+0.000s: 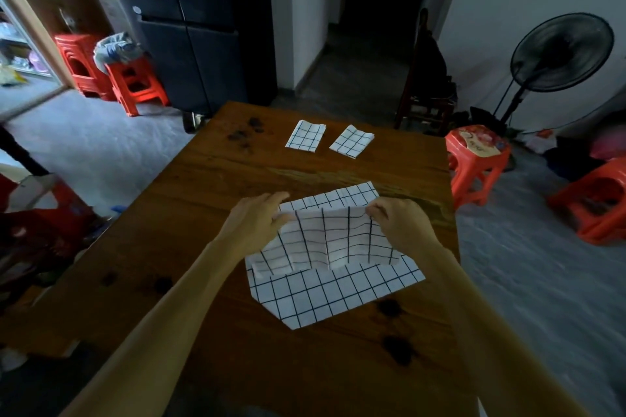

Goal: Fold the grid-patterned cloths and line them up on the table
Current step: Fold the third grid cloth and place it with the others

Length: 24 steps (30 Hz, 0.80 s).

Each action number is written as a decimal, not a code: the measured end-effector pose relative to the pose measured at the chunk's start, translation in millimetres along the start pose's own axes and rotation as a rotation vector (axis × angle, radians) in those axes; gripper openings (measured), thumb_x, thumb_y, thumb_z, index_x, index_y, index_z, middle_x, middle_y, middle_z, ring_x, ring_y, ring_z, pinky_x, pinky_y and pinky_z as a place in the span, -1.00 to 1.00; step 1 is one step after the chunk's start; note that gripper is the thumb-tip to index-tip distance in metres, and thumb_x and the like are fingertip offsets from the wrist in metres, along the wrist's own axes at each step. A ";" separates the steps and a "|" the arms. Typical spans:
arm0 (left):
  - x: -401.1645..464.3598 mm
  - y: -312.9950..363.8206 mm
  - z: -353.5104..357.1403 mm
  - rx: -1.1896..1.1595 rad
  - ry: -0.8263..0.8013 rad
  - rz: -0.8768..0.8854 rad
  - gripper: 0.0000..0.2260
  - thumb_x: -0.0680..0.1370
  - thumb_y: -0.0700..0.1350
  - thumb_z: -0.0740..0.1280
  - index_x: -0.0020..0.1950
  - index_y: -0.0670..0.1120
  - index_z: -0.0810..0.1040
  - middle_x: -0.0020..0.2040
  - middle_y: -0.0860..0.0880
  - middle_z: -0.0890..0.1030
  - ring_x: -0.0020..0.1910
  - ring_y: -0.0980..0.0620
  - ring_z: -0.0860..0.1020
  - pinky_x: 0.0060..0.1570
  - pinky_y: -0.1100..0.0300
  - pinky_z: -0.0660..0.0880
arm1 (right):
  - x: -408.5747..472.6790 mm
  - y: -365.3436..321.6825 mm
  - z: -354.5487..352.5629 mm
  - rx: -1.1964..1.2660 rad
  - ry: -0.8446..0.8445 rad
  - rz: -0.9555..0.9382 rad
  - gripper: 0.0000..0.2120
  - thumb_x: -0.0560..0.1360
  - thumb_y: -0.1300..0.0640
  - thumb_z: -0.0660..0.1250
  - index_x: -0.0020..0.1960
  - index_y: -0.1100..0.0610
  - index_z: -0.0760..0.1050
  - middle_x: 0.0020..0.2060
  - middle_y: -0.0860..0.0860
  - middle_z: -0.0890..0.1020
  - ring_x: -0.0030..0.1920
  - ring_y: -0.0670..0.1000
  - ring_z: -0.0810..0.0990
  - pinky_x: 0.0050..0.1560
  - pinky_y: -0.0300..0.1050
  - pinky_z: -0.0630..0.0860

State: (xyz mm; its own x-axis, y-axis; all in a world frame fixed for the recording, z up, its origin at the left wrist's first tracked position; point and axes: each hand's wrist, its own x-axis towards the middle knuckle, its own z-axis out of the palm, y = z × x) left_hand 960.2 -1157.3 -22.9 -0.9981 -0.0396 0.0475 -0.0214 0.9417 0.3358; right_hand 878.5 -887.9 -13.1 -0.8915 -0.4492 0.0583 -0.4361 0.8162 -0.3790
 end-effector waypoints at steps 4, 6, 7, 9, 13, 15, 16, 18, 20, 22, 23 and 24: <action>5.6 49.2 16.0 -0.187 0.101 0.095 -0.60 0.55 0.08 0.28 0.35 -0.03 0.42 0.15 0.04 0.56 0.12 0.06 0.51 0.13 0.18 0.41 | 4.1 -18.1 -4.9 -0.013 -0.037 -0.071 -0.77 0.62 -0.03 0.15 0.01 0.03 0.54 -0.26 -0.11 0.57 -0.32 -0.18 0.49 -0.27 -0.29 0.36; 14.3 61.8 28.6 -0.298 0.140 0.108 -0.78 0.55 -0.06 0.32 0.17 -0.05 0.56 0.03 0.02 0.62 -0.01 0.05 0.58 -0.02 0.13 0.53 | 4.9 -22.8 -8.4 -0.002 0.008 -0.102 -0.79 0.60 -0.05 0.19 0.02 0.02 0.55 -0.18 -0.11 0.60 -0.23 -0.15 0.53 -0.18 -0.21 0.50; 16.6 67.3 31.4 -0.333 0.175 0.108 -0.83 0.55 -0.10 0.32 0.12 -0.05 0.58 -0.01 0.02 0.64 -0.07 0.06 0.58 -0.06 0.09 0.56 | 5.3 -23.1 -11.1 0.017 0.038 -0.110 -0.80 0.59 -0.06 0.22 0.02 0.02 0.56 -0.17 -0.11 0.60 -0.21 -0.14 0.54 -0.16 -0.17 0.53; 19.6 74.5 32.6 -0.392 0.220 0.104 -0.87 0.55 -0.14 0.32 0.07 -0.05 0.57 -0.04 0.03 0.64 -0.10 0.09 0.57 -0.08 0.08 0.57 | 5.4 -21.4 -17.6 0.062 0.086 -0.124 -0.82 0.56 -0.06 0.28 0.00 0.01 0.57 -0.18 -0.11 0.61 -0.21 -0.15 0.55 -0.16 -0.17 0.55; 20.9 70.8 30.5 -0.452 0.237 0.113 -0.91 0.53 -0.19 0.34 0.01 -0.06 0.55 -0.07 0.05 0.62 -0.10 0.12 0.56 -0.06 0.12 0.57 | 2.9 -13.8 -24.8 0.198 0.219 -0.138 -0.79 0.51 0.03 0.37 0.11 0.08 0.56 -0.08 -0.06 0.65 -0.13 -0.13 0.61 -0.10 -0.17 0.60; 20.3 63.2 30.6 -0.495 0.249 0.105 -0.91 0.51 -0.19 0.36 -0.01 -0.05 0.54 -0.10 0.07 0.60 -0.11 0.12 0.56 -0.07 0.13 0.57 | -0.6 -10.0 -25.5 0.335 0.283 -0.068 -0.71 0.50 0.09 0.39 0.21 0.10 0.53 0.00 -0.03 0.65 -0.04 -0.10 0.62 -0.04 -0.16 0.61; 19.4 60.1 30.6 -0.499 0.256 0.097 -0.90 0.50 -0.19 0.38 -0.01 -0.04 0.54 -0.12 0.07 0.59 -0.13 0.11 0.55 -0.08 0.13 0.57 | -2.9 -9.8 -26.2 0.401 0.299 -0.029 -0.69 0.50 0.10 0.39 0.24 0.09 0.51 0.02 -0.04 0.64 -0.03 -0.11 0.62 -0.04 -0.19 0.60; 18.5 55.3 31.6 -0.491 0.260 0.087 -0.86 0.49 -0.17 0.40 0.02 -0.03 0.54 -0.15 0.07 0.56 -0.16 0.12 0.53 -0.11 0.15 0.57 | -6.0 -12.9 -26.3 0.489 0.312 0.016 -0.68 0.52 0.13 0.37 0.26 0.07 0.49 -0.01 -0.06 0.64 -0.10 -0.18 0.60 -0.17 -0.31 0.56; 19.7 56.6 32.7 -0.475 0.214 0.079 -0.80 0.50 -0.10 0.39 0.11 -0.02 0.53 -0.11 0.07 0.52 -0.14 0.15 0.50 -0.09 0.22 0.54 | -5.9 -18.9 -26.2 0.522 0.339 0.004 -0.69 0.53 0.17 0.34 0.27 0.08 0.48 -0.03 -0.06 0.63 -0.24 -0.24 0.55 -0.33 -0.42 0.46; 21.7 63.8 33.2 -0.481 0.178 0.094 -0.74 0.52 0.02 0.33 0.18 -0.02 0.51 -0.03 0.07 0.52 -0.08 0.16 0.50 -0.06 0.24 0.52 | -2.6 -25.8 -26.8 0.538 0.360 -0.026 -0.70 0.54 0.19 0.33 0.26 0.09 0.48 0.00 -0.06 0.62 -0.26 -0.25 0.51 -0.35 -0.47 0.42; 23.3 68.2 33.4 -0.499 0.187 0.110 -0.72 0.53 0.06 0.30 0.18 -0.02 0.52 -0.01 0.07 0.54 -0.07 0.16 0.51 -0.05 0.21 0.53 | -0.1 -29.1 -28.1 0.540 0.362 -0.037 -0.70 0.54 0.20 0.32 0.26 0.09 0.48 0.02 -0.07 0.62 -0.22 -0.25 0.52 -0.32 -0.47 0.43; 24.3 73.4 32.1 -0.518 0.208 0.121 -0.74 0.54 0.05 0.29 0.17 -0.03 0.54 0.00 0.06 0.57 -0.07 0.15 0.53 -0.04 0.18 0.54 | 2.1 -32.3 -30.1 0.543 0.364 -0.051 -0.70 0.54 0.20 0.32 0.26 0.08 0.48 0.01 -0.09 0.62 -0.17 -0.24 0.55 -0.28 -0.46 0.45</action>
State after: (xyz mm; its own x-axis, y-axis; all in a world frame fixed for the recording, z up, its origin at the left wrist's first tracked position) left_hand 932.5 -1078.3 -27.3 -0.9581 -0.0563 0.2807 0.1755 0.6590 0.7314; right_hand 887.0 -904.3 27.1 -0.8974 -0.2534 0.3611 -0.4400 0.4551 -0.7741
